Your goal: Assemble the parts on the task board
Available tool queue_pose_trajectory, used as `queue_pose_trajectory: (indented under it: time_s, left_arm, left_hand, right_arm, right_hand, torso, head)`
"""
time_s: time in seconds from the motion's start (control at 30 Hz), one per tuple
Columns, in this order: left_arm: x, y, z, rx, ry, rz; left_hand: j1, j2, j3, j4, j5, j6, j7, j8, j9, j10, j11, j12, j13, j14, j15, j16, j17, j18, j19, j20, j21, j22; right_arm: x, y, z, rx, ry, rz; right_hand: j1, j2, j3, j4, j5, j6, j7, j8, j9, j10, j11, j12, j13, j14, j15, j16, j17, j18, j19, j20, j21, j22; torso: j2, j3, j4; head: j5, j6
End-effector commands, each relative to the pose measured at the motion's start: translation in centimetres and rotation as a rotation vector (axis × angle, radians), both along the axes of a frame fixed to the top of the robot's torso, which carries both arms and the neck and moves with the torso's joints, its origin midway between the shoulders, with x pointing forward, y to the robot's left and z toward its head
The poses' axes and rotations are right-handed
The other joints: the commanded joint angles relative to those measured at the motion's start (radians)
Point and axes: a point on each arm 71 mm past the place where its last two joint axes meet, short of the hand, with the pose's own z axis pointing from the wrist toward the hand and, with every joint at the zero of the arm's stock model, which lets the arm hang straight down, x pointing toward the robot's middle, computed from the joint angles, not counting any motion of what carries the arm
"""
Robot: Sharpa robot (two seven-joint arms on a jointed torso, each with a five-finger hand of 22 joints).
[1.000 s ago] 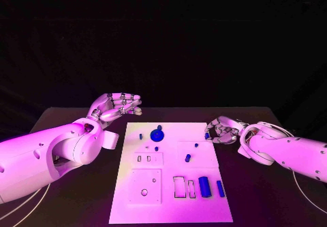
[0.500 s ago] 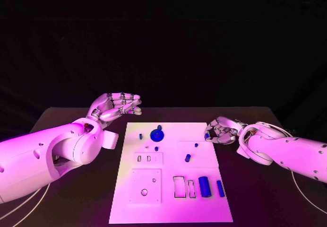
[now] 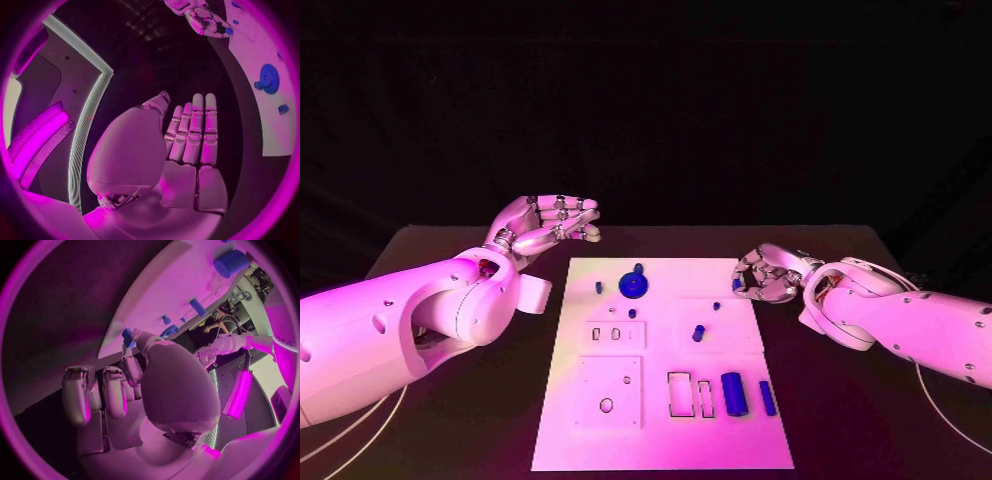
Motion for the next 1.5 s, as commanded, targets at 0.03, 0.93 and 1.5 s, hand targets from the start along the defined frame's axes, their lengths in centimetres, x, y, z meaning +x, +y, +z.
queue_pose_trajectory:
  time_s: [0.03, 0.93, 1.5]
  left_arm:
    - [0.0, -0.2, 0.1, -0.010, -0.005, -0.016]
    - [0.6, -0.3, -0.6, -0.009, 0.018, -0.006]
    - [0.5, -0.7, -0.6, -0.008, 0.020, -0.013]
  left_hand:
    - [0.003, -0.005, 0.005, 0.002, 0.002, 0.003, 0.016, -0.006, 0.002, 0.001, 0.005, -0.004, 0.000, -0.009, -0.001, -0.007, 0.001, 0.008, -0.007, -0.004, 0.004, 0.001]
    - [-0.001, -0.007, 0.010, 0.001, 0.002, 0.003, 0.016, -0.007, 0.002, 0.001, 0.005, -0.003, 0.001, -0.010, -0.001, -0.009, 0.009, 0.008, -0.016, -0.002, 0.014, 0.007]
    - [-0.001, -0.007, 0.010, 0.001, 0.002, 0.003, 0.016, -0.007, 0.002, 0.001, 0.005, -0.003, 0.001, -0.010, -0.001, -0.009, 0.009, 0.008, -0.016, -0.002, 0.014, 0.007]
  right_arm:
    - [-0.2, 0.6, 1.3, 0.013, -0.086, -0.047]
    - [-6.1, 17.4, 2.7, 0.049, -0.059, 0.171]
    - [-7.7, 21.2, -0.5, -0.015, -0.008, 0.220]
  right_hand:
    - [-0.010, 0.008, 0.010, -0.001, 0.018, 0.000, 0.003, 0.007, 0.007, 0.009, 0.000, 0.005, 0.003, 0.091, -0.005, 0.003, 0.201, -0.008, 0.075, -0.008, 0.008, 0.231]
    - [-0.038, 0.009, 0.022, 0.002, 0.036, -0.001, 0.001, 0.019, 0.013, 0.019, -0.002, 0.013, 0.010, 0.091, -0.007, 0.002, 0.198, -0.015, 0.092, -0.009, 0.036, 0.248]
    - [-0.056, -0.001, 0.022, 0.004, 0.045, -0.001, -0.001, 0.026, 0.016, 0.021, -0.003, 0.013, 0.011, 0.090, -0.008, 0.000, 0.196, -0.015, 0.092, -0.010, 0.035, 0.248]
  torso:
    - [-0.002, 0.0000, -0.0009]
    - [-0.015, -0.0083, 0.0058]
    - [-0.014, -0.0066, 0.0050]
  head:
    - [0.002, -0.002]
    - [0.026, -0.034]
    - [0.039, -0.048]
